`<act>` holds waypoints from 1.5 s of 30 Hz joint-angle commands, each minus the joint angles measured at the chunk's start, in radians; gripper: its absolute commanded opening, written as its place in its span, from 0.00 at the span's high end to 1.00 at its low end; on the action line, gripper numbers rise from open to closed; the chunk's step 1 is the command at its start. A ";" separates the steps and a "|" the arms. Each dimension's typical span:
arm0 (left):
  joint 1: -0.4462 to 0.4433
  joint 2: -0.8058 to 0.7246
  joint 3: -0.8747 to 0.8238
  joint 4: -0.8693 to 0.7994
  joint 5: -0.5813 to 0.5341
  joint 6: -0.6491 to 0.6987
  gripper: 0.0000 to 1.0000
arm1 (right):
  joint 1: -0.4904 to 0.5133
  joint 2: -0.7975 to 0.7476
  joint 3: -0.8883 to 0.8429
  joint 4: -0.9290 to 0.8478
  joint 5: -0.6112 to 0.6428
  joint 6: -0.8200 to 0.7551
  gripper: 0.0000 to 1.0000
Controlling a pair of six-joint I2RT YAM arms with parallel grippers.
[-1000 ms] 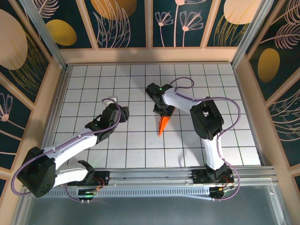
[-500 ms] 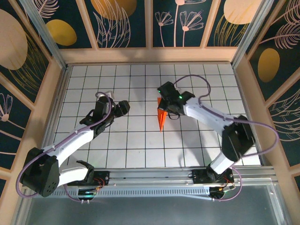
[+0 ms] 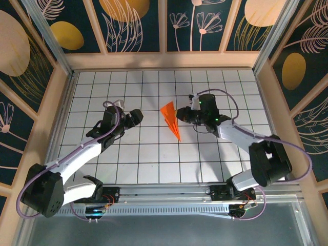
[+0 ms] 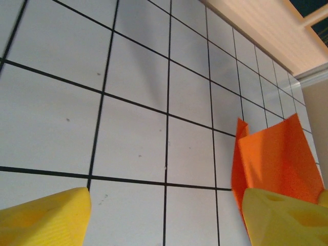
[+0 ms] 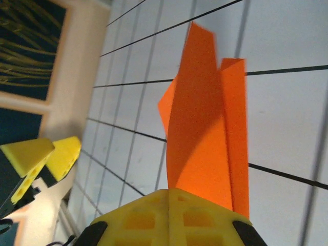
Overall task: Fold a paper plane with a square sheet of paper (fold left side to right side)
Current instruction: Turn over the paper plane at the center of the table.
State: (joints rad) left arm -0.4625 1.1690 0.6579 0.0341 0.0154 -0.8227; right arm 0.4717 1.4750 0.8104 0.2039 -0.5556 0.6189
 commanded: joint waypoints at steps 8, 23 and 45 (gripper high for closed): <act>0.010 -0.114 0.040 -0.101 -0.164 0.024 0.17 | 0.127 0.341 0.077 0.424 -0.175 0.154 1.00; 0.010 -0.067 0.046 -0.100 -0.158 0.026 0.16 | 0.082 0.417 0.038 0.248 -0.024 0.083 1.00; 0.010 0.090 0.020 -0.009 -0.022 0.012 0.17 | 0.082 0.368 0.030 0.218 -0.024 0.047 1.00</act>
State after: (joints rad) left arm -0.4580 1.2423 0.6807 -0.0166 -0.0486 -0.8135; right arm 0.5541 1.8767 0.8364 0.4416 -0.5922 0.6895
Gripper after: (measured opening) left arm 0.837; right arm 0.051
